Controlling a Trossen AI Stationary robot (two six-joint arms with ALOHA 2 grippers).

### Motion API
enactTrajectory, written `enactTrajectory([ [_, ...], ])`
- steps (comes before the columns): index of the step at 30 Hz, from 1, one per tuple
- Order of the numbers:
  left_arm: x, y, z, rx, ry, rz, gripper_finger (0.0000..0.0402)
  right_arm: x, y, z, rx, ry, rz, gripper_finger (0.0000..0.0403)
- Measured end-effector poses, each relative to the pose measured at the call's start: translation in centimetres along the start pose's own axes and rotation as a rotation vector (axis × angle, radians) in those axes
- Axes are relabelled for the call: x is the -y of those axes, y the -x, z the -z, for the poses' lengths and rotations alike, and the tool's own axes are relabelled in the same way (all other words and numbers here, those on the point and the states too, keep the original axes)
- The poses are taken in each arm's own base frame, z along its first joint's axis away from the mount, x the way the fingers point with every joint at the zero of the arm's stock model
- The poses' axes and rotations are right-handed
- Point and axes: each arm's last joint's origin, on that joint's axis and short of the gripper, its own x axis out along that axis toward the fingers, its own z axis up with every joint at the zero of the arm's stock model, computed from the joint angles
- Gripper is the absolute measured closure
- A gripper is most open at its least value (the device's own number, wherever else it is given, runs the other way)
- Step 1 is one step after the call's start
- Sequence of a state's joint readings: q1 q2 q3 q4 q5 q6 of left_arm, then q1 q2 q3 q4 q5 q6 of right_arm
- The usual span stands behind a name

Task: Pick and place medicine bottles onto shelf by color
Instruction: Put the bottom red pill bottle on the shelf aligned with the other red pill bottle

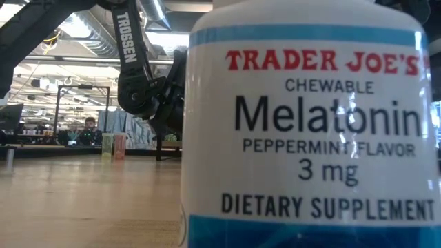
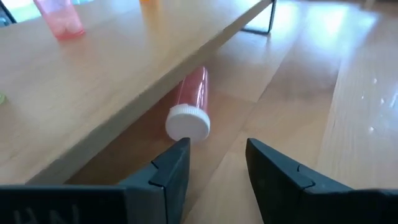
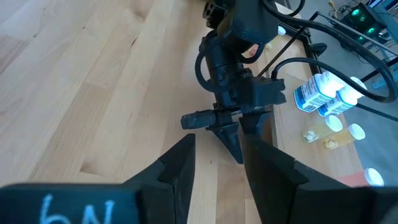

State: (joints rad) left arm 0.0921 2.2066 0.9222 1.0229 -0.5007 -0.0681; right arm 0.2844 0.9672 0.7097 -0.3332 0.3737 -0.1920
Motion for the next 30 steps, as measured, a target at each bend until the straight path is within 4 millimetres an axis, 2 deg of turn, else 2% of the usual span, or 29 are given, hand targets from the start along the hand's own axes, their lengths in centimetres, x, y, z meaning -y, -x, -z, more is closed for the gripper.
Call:
enactTrajectory([
  [7,0.90,0.46,-0.41,0.046,-0.033,0.027,0.0250,0.00,0.00,0.00,0.000,0.000,0.000,0.0267],
  [18,0.62,0.35,-0.65,0.066,-0.002,0.006,0.0249,0.00,0.00,0.00,0.000,0.000,0.000,0.0267],
  [30,0.23,0.15,-0.35,0.036,-0.027,-0.015,0.0188,0.00,0.00,0.00,0.000,0.000,0.000,0.0267],
])
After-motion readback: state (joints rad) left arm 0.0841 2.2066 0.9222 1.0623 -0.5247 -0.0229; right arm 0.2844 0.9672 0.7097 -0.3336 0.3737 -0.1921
